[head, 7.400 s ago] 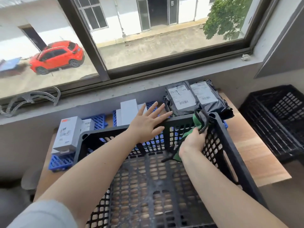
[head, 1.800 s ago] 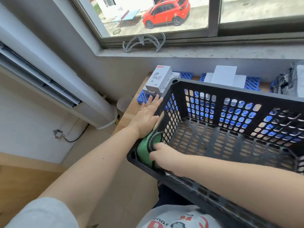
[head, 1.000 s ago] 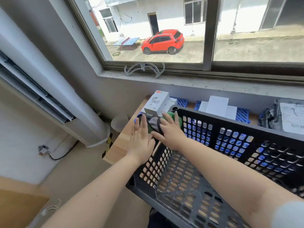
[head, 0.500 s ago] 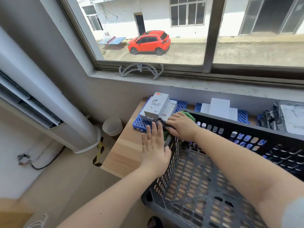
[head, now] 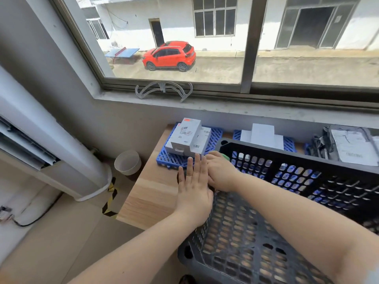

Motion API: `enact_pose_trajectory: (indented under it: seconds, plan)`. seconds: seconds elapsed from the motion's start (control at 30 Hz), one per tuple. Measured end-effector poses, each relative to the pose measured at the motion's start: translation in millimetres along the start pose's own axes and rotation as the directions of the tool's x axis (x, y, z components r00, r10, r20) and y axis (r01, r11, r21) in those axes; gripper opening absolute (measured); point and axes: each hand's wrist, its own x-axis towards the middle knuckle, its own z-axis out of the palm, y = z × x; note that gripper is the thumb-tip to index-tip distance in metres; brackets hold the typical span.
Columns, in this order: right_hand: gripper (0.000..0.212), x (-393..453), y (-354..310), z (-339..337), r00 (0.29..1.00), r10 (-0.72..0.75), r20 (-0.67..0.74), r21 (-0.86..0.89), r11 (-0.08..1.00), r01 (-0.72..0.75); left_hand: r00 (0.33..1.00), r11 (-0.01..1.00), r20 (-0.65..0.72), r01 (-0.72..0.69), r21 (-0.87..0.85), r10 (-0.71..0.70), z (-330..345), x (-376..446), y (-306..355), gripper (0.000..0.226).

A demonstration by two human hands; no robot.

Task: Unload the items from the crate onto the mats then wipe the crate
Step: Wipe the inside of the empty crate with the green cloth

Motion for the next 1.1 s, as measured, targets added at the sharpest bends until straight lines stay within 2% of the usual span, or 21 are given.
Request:
enact_pose_trajectory:
  seconds: [0.03, 0.1, 0.17, 0.23, 0.37, 0.43, 0.5, 0.57, 0.6, 0.63, 0.73, 0.8, 0.87, 0.9, 0.97, 1.03, 1.1]
  plan:
    - [0.047, 3, 6, -3, 1.000, -0.006, -0.002, -0.015, 1.000, 0.006, 1.000, 1.000, 0.012, -0.009, 0.020, 0.009, -1, -1, 1, 0.077]
    - [0.054, 14, 19, -12, 0.994, 0.052, 0.092, -0.085, 0.995, -0.044, 1.000, 0.998, 0.020, -0.013, 0.056, 0.012, 3, -2, -1, 0.078]
    - [0.048, 23, 35, -15, 0.984, 0.121, 0.132, -0.152, 0.983, -0.100, 0.998, 0.993, -0.026, -0.058, 0.105, 0.061, 7, -2, -3, 0.079]
    - [0.039, 30, 46, -20, 0.977, 0.186, 0.105, -0.176, 0.970, -0.166, 0.992, 0.988, -0.055, -0.107, 0.107, 0.113, 8, 1, -4, 0.077]
    - [0.026, 45, 52, -29, 0.966, 0.250, 0.066, -0.109, 0.964, -0.242, 0.982, 0.983, 0.082, -0.176, 0.059, 0.171, -2, 2, -4, 0.077]
    - [0.018, 47, 44, -31, 0.958, 0.285, -0.013, -0.096, 0.954, -0.285, 0.975, 0.975, 0.078, -0.213, 0.071, 0.207, -7, 13, 0, 0.076]
    - [0.018, 44, 42, -28, 0.905, 0.415, -0.096, -0.113, 0.899, -0.424, 0.976, 0.973, 0.065, -0.215, 0.081, 0.210, -7, 31, 7, 0.070]
    - [0.019, 39, 42, -35, 0.781, 0.609, -0.137, -0.039, 0.784, -0.619, 0.976, 0.976, 0.070, -0.211, 0.046, 0.207, -4, 55, 17, 0.068]
    - [0.021, 35, 48, -36, 0.737, 0.658, -0.154, -0.010, 0.745, -0.667, 0.977, 0.979, 0.076, -0.201, 0.027, 0.199, -2, 66, 21, 0.072]
    - [0.022, 30, 54, -34, 0.738, 0.656, -0.159, -0.012, 0.746, -0.666, 0.979, 0.982, 0.077, -0.188, 0.016, 0.186, 0, 77, 24, 0.073]
    - [0.029, 8, 64, -36, 0.836, 0.538, -0.112, -0.053, 0.837, -0.545, 0.982, 0.985, 0.085, -0.171, -0.004, 0.171, 0, 100, 28, 0.070]
    - [0.025, -5, 69, -39, 0.844, 0.530, -0.083, -0.140, 0.832, -0.537, 0.974, 0.974, 0.055, -0.216, -0.065, 0.220, 0, 108, 29, 0.068]
    - [0.032, -10, 70, -42, 0.830, 0.556, -0.047, -0.238, 0.801, -0.550, 0.971, 0.964, 0.013, -0.236, -0.120, 0.239, 0, 111, 30, 0.066]
    - [0.036, -9, 70, -42, 0.809, 0.587, -0.034, -0.224, 0.785, -0.578, 0.975, 0.968, 0.012, -0.217, -0.129, 0.220, 1, 112, 30, 0.065]
    - [0.043, -3, 67, -44, 0.765, 0.644, 0.004, -0.085, 0.763, -0.641, 0.989, 0.984, 0.031, -0.138, -0.112, 0.142, 3, 113, 31, 0.065]
    - [0.056, 5, 62, -44, 0.791, 0.612, -0.015, 0.073, 0.790, -0.609, 0.997, 0.996, 0.032, -0.066, -0.061, 0.068, 3, 113, 32, 0.068]
    - [0.054, 11, 59, -40, 0.841, 0.540, -0.031, 0.120, 0.837, -0.533, 1.000, 1.000, 0.024, -0.010, -0.013, 0.010, 3, 112, 33, 0.071]
